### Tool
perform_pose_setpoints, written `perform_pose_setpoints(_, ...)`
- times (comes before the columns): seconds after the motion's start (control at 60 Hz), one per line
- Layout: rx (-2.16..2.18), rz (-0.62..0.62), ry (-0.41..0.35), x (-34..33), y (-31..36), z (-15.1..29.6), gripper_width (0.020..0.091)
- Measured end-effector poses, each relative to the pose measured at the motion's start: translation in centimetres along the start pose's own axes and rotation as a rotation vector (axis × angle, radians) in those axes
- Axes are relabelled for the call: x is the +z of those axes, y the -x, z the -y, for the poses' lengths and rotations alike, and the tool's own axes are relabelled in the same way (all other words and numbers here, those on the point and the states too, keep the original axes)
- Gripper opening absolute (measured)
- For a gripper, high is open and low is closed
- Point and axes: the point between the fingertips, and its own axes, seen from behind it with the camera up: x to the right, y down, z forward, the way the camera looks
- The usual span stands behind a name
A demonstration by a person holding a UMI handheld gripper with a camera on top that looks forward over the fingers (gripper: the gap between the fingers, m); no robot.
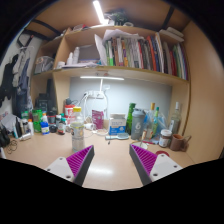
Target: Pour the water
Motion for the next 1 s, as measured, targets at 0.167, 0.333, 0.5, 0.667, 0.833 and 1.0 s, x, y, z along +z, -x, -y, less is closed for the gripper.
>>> perform_pose_setpoints(0.167, -0.031, 0.041, -0.010, 0.3, 2.3, -0.2, 0.0819)
perform_pose_setpoints(0.333, -0.011, 0.115, -0.047, 1.2, 6.3, 0.2, 0.0824)
perform_pose_setpoints(0.5, 0.013, 0.125, -0.125, 4.0, 9.5, 1.5, 0.0829)
perform_pose_setpoints(0.667, 0.018, 0.173, -0.156, 8.2, 14.4, 1.2, 0.0829)
perform_pose_setpoints(0.833, 0.011, 0.172, -0.153, 13.0, 17.8, 0.4, 0.0827)
perform_pose_setpoints(1.0, 0.001, 0.126, -0.158, 17.3, 18.7, 1.9, 0.0830)
